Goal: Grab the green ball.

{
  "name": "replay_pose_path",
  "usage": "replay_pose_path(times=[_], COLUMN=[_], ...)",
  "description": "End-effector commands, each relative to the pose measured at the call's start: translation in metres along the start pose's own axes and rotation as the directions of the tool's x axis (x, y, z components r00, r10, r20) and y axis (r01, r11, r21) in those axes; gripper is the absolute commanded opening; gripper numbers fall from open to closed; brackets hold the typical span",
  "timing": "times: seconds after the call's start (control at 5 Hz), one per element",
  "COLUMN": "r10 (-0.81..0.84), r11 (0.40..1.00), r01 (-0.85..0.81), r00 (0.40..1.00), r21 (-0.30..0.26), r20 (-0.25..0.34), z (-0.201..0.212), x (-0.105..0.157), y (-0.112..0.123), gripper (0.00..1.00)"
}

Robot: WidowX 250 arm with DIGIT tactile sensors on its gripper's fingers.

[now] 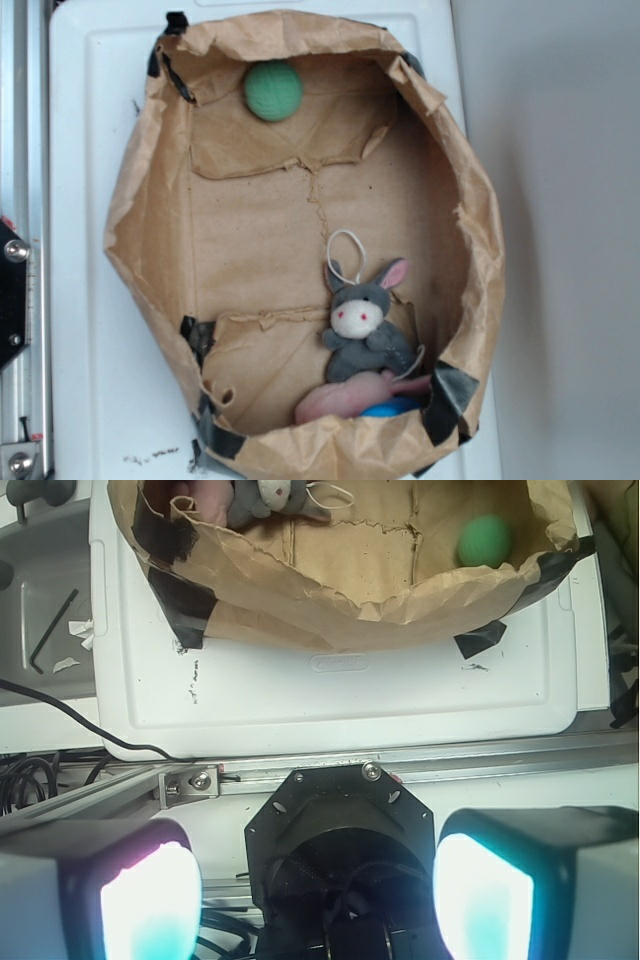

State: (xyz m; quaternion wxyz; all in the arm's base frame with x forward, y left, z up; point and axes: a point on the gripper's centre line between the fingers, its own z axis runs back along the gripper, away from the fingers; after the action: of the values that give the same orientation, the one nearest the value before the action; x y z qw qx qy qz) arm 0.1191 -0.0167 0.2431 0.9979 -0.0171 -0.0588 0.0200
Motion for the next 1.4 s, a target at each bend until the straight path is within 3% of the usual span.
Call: replay_pose_path(times=[0.0, 0.4, 0.6, 0.8, 1.2], r10=[0.0, 0.096, 0.185, 0.178, 0.231], r11=[1.0, 0.994, 0.977, 0.975, 0.966], r01=[0.0, -0.101, -0.191, -0.184, -0.236], r00=[1.0, 0.991, 0.98, 0.982, 0.971], r21=[0.0, 0.052, 0.09, 0.125, 0.101], r20=[0.0, 0.089, 0.079, 0.056, 0.057], z=[0.0, -0.024, -0.042, -0.065, -0.086], x=[0.0, 0.044, 0.056, 0.085, 0.14], y=[0.0, 0.049, 0.069, 0.076, 0.099], gripper=[1.0, 1.0, 1.0, 1.0, 1.0])
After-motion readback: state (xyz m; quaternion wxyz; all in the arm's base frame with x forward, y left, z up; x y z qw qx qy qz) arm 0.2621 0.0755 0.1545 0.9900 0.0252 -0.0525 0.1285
